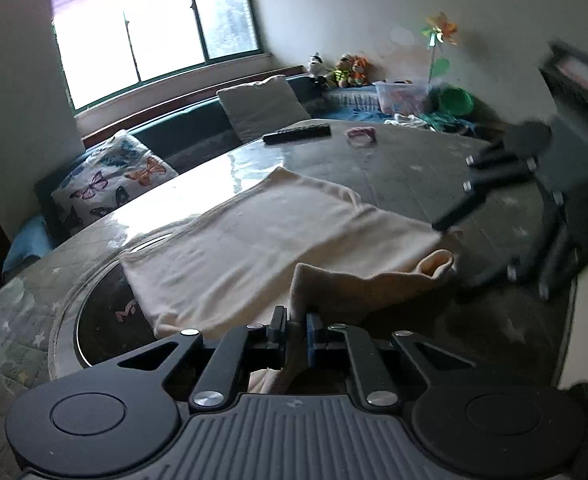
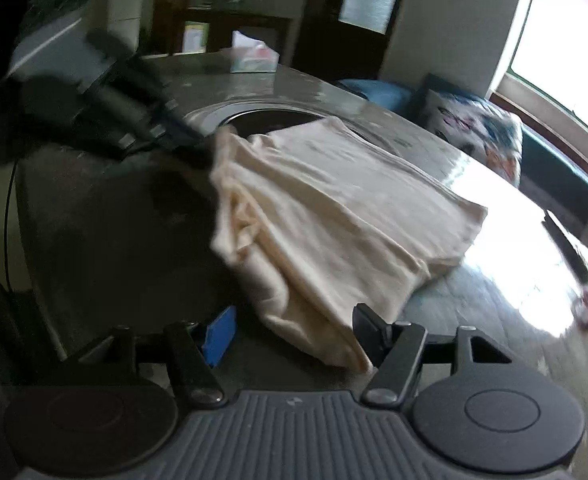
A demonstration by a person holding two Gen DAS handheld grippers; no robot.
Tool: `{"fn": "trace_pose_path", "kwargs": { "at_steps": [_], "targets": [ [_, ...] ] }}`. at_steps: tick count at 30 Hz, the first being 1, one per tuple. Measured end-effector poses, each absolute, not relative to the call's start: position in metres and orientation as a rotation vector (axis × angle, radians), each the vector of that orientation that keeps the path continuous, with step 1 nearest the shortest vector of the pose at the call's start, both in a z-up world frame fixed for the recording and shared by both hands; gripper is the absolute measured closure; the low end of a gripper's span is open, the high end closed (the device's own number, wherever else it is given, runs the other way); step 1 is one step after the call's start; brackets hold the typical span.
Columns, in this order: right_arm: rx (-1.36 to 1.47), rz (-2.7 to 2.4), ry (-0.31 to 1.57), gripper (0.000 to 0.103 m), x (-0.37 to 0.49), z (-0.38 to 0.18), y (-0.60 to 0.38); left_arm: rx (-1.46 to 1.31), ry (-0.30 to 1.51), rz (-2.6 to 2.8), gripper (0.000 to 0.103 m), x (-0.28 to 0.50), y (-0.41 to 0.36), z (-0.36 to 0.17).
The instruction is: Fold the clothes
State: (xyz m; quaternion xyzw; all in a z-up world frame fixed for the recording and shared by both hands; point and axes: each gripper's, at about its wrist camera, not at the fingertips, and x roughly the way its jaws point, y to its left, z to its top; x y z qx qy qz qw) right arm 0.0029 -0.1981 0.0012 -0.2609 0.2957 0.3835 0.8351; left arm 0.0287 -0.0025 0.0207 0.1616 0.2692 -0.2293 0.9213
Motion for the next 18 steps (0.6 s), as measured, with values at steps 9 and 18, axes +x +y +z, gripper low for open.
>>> {"fn": "trace_pose_path", "kwargs": {
  "at_steps": [9,18],
  "targets": [
    [-0.452,0.796,0.663,0.083,0.036,-0.003,-0.189,0.292,0.588,-0.466,0.089,0.041,0.005,0.017],
    [-0.293,0.785,0.697,0.095,0.059,0.022,-0.196,0.374,0.553,-0.452,0.062,0.007,0.006,0.007]
  ]
}}
